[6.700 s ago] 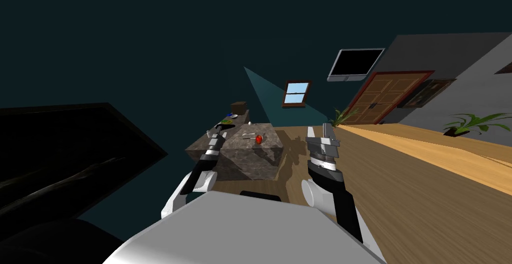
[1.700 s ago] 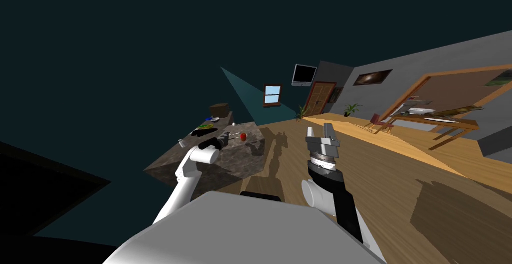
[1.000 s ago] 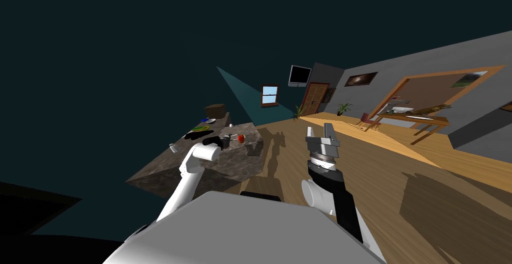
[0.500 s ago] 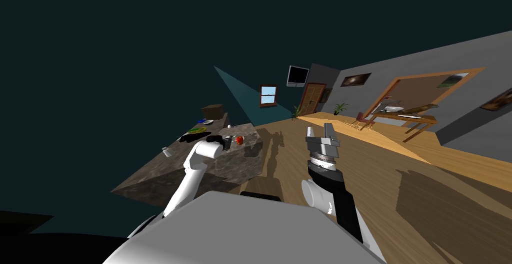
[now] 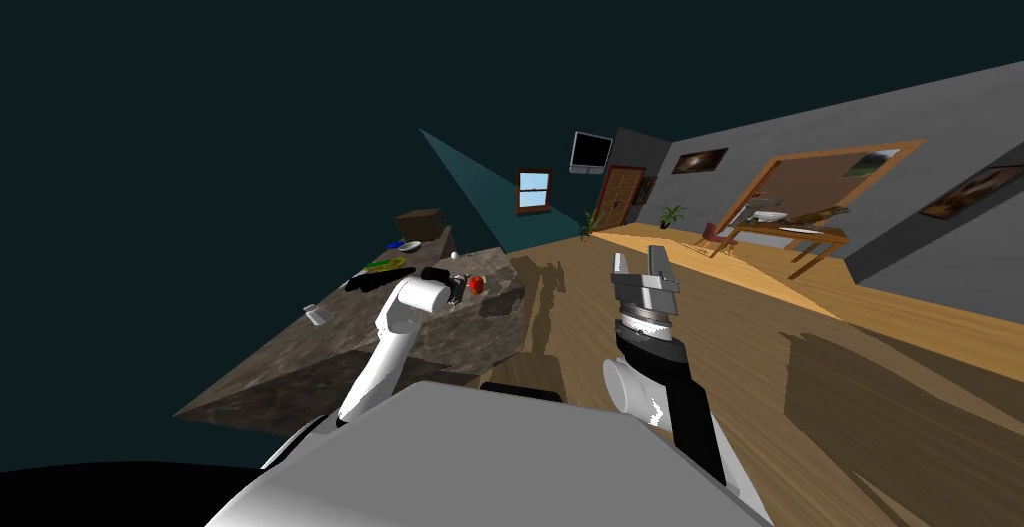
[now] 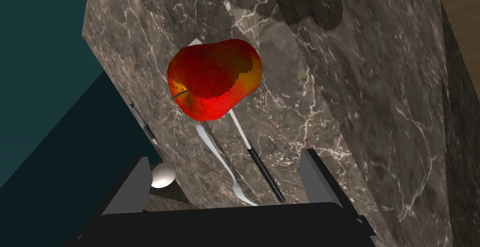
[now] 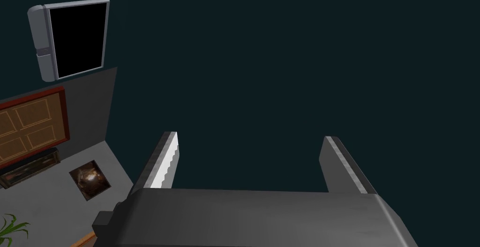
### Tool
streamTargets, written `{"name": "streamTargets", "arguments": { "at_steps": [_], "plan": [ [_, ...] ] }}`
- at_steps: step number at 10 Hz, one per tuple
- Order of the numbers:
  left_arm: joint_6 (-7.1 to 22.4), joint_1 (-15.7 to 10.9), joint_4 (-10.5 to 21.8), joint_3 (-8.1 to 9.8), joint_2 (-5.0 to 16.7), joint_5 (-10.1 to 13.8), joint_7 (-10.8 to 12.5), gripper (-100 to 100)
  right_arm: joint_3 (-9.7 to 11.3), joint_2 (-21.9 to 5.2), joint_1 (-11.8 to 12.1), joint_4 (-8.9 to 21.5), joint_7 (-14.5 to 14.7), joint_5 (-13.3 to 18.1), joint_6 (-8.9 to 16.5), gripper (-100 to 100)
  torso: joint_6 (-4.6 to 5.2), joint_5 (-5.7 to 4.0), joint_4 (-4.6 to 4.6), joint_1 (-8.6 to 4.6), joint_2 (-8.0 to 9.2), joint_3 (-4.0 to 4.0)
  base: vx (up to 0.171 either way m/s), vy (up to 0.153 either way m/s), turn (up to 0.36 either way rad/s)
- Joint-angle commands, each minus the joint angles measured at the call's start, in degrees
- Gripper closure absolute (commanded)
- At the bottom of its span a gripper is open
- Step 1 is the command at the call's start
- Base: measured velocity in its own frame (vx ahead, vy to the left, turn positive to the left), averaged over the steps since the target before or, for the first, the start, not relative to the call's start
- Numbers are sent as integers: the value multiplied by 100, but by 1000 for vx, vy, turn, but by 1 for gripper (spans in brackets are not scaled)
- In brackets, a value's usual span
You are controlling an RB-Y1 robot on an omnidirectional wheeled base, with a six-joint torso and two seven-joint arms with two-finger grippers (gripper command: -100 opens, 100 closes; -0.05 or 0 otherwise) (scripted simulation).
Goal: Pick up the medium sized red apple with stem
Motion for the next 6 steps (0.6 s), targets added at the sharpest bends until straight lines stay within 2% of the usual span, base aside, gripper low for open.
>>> {"name": "streamTargets", "arguments": {
  "at_steps": [1, 6],
  "plan": [
    [286, -62, 2, -25, 5, 25, -6, -100, 0, 0, 0, 0, 0, 0, 0, 0, 0, 0, 0, 0, 0, 0, 69, 27, -35],
    [1024, -324, 80, -214, -3, 103, -46, -100, 0, 0, 0, 0, 0, 0, 0, 0, -2, 0, 0, -4, 5, 2, 66, 24, -46]
  ]
}}
